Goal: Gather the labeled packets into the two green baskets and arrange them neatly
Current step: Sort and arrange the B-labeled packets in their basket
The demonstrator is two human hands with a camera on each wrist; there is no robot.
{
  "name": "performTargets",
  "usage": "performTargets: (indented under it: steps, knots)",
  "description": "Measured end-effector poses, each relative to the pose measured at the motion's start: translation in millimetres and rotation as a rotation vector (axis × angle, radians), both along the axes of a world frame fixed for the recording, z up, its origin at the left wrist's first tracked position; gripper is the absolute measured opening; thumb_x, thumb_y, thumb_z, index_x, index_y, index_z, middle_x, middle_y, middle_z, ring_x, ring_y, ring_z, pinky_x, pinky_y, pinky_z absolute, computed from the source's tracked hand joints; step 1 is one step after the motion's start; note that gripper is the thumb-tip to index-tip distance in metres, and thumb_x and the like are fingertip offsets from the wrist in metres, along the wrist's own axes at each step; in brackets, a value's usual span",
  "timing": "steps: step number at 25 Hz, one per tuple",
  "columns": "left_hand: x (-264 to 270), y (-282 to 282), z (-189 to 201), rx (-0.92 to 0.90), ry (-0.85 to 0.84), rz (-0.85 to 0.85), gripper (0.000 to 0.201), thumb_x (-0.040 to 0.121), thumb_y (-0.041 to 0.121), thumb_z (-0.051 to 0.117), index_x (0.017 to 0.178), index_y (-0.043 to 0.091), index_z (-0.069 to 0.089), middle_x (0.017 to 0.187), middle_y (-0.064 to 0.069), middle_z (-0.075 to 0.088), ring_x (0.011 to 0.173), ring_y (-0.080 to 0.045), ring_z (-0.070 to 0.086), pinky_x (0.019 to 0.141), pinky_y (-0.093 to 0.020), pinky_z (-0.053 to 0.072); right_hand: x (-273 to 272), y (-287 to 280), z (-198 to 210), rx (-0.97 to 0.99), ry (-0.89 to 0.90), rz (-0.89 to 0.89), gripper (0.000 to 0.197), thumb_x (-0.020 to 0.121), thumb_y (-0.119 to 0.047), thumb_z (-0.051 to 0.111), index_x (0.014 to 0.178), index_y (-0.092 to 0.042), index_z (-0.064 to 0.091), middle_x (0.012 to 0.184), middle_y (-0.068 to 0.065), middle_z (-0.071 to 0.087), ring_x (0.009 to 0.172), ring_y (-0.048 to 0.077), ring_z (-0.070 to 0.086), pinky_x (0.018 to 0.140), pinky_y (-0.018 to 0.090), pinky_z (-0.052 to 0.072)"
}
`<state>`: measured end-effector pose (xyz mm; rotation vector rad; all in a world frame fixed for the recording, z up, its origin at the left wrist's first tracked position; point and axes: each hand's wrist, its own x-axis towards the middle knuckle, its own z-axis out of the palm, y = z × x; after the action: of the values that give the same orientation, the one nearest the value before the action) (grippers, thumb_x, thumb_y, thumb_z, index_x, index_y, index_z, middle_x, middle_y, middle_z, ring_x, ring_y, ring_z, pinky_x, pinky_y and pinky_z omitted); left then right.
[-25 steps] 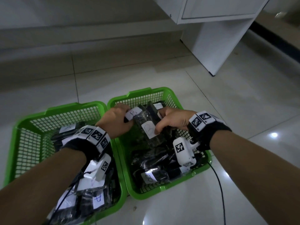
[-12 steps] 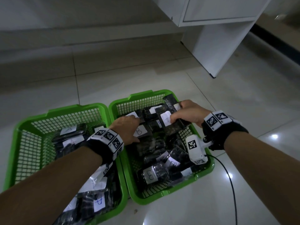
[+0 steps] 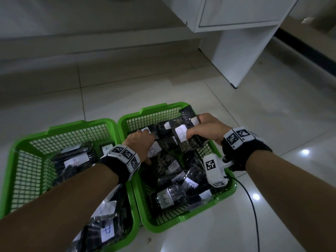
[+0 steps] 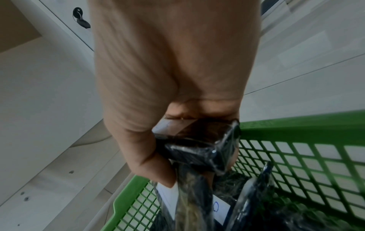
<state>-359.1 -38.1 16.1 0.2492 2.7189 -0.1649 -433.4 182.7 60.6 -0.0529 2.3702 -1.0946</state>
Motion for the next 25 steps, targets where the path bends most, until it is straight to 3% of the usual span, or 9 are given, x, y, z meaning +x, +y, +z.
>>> performTargets:
  steps: [5, 9, 11, 13, 15, 16, 20, 23, 25]
  knots:
    - [-0.6, -6.3, -4.4, 0.005, -0.011, 0.089, 0.108, 0.060, 0.060, 0.085, 0.142, 0.010, 0.034, 0.143, -0.011, 0.031, 0.131, -0.034, 0.040, 0.100, -0.045, 0.050, -2.4, 5.6, 0.0, -0.045, -0.021, -0.048, 0.030, 0.062, -0.011, 0.085, 0.091, -0.012, 0.077, 0.086, 0.003, 0.079, 0.088, 0.025, 0.075, 0.083, 0.040, 0.062]
    - [-2.6, -14.8, 0.4, 0.116, -0.036, 0.122, 0.103, 0.059, 0.054, 0.088, 0.140, 0.014, 0.039, 0.141, -0.008, 0.037, 0.130, -0.031, 0.041, 0.104, -0.045, 0.046, 1.2, 6.5, -0.8, -0.101, -0.039, -0.045, 0.043, 0.054, -0.018, 0.086, 0.095, -0.013, 0.077, 0.090, 0.003, 0.079, 0.091, 0.025, 0.076, 0.091, 0.047, 0.060]
    - [-2.9, -24.7, 7.8, 0.370, 0.070, 0.210, 0.078, 0.070, 0.045, 0.084, 0.134, 0.017, 0.049, 0.135, -0.005, 0.050, 0.120, -0.025, 0.052, 0.099, -0.039, 0.048, 1.7, 3.9, 1.0, -0.129, -0.042, -0.038, 0.047, 0.050, -0.019, 0.086, 0.096, -0.013, 0.077, 0.091, 0.003, 0.079, 0.091, 0.025, 0.076, 0.092, 0.047, 0.059]
    - [-4.9, -30.5, 24.7, 0.824, 0.176, 0.429, 0.048, 0.085, 0.033, 0.074, 0.127, 0.020, 0.057, 0.125, 0.002, 0.062, 0.106, -0.019, 0.064, 0.092, -0.037, 0.054, 3.7, -1.8, 6.0, -0.122, -0.061, 0.017, 0.044, 0.054, -0.017, 0.087, 0.097, -0.013, 0.077, 0.092, 0.004, 0.079, 0.092, 0.025, 0.076, 0.091, 0.046, 0.060]
    - [-4.4, -26.1, 45.6, 1.278, 0.097, 0.607, 0.041, 0.090, 0.028, 0.071, 0.128, 0.021, 0.058, 0.116, 0.004, 0.067, 0.097, -0.016, 0.071, 0.085, -0.041, 0.060, 8.3, -10.0, 11.3, -0.120, -0.086, 0.093, 0.035, 0.063, -0.008, 0.087, 0.096, -0.012, 0.076, 0.093, 0.004, 0.079, 0.092, 0.025, 0.076, 0.090, 0.042, 0.060]
    - [-3.6, -21.5, 53.7, 1.399, 0.024, 0.626, 0.044, 0.090, 0.026, 0.071, 0.131, 0.023, 0.057, 0.114, 0.002, 0.068, 0.095, -0.015, 0.072, 0.080, -0.039, 0.062, 11.7, -14.9, 14.9, -0.130, -0.101, 0.114, 0.032, 0.067, -0.004, 0.086, 0.096, -0.012, 0.076, 0.093, 0.005, 0.079, 0.092, 0.025, 0.076, 0.088, 0.039, 0.060]
    - [-5.4, -19.9, 55.1, 1.351, 0.103, 0.552, 0.032, 0.089, 0.008, 0.069, 0.117, 0.022, 0.068, 0.106, -0.006, 0.072, 0.083, -0.018, 0.075, 0.073, -0.030, 0.062, 14.3, -28.7, 19.5, -0.255, -0.138, 0.064, 0.030, 0.072, -0.001, 0.084, 0.099, -0.009, 0.074, 0.094, 0.009, 0.079, 0.091, 0.028, 0.076, 0.083, 0.037, 0.060]
    - [-6.0, -34.9, 46.3, 1.414, 0.201, 0.755, 0.029, 0.091, 0.000, 0.062, 0.116, 0.014, 0.067, 0.112, -0.013, 0.065, 0.087, -0.026, 0.073, 0.069, -0.038, 0.063, 6.1, -22.8, 12.8, -0.235, -0.016, -0.097, 0.025, 0.074, -0.007, 0.083, 0.098, -0.009, 0.074, 0.089, 0.008, 0.079, 0.087, 0.026, 0.077, 0.081, 0.038, 0.062]
    - [-1.6, -43.5, 44.9, 1.460, 0.226, 0.844, 0.024, 0.092, -0.004, 0.061, 0.114, 0.005, 0.066, 0.114, -0.015, 0.062, 0.091, -0.028, 0.070, 0.066, -0.037, 0.063, 2.4, -17.6, 7.5, -0.240, -0.032, -0.176, 0.025, 0.076, -0.008, 0.082, 0.100, -0.005, 0.075, 0.092, 0.013, 0.079, 0.091, 0.031, 0.076, 0.086, 0.047, 0.061]
